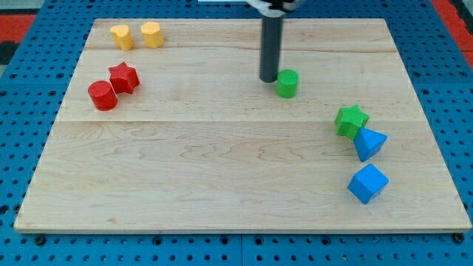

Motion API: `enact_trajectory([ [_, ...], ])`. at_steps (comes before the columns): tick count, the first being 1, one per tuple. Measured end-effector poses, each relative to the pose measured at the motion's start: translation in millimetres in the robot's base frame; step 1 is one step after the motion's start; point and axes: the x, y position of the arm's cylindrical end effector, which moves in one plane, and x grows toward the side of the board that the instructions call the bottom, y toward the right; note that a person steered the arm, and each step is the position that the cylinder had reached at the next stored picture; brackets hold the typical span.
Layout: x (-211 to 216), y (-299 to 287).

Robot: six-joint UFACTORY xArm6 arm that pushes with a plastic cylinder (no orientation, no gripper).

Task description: Adjust the green blocks on top of the blue triangle

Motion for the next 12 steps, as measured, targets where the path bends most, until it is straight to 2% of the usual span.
enact_trajectory([
  [1, 0.5, 28.5],
  [2, 17.5, 26.3],
  [3, 40.2, 54.7],
  [4, 45.8, 54.3],
  [5, 57.5, 25.3],
  [6, 73.1, 38.2],
  [8, 66.9, 78.6],
  [9, 61.9, 77.0],
  [10, 53.5, 35.1],
  [11, 90.2, 29.9],
  [12, 109.0, 32.8],
])
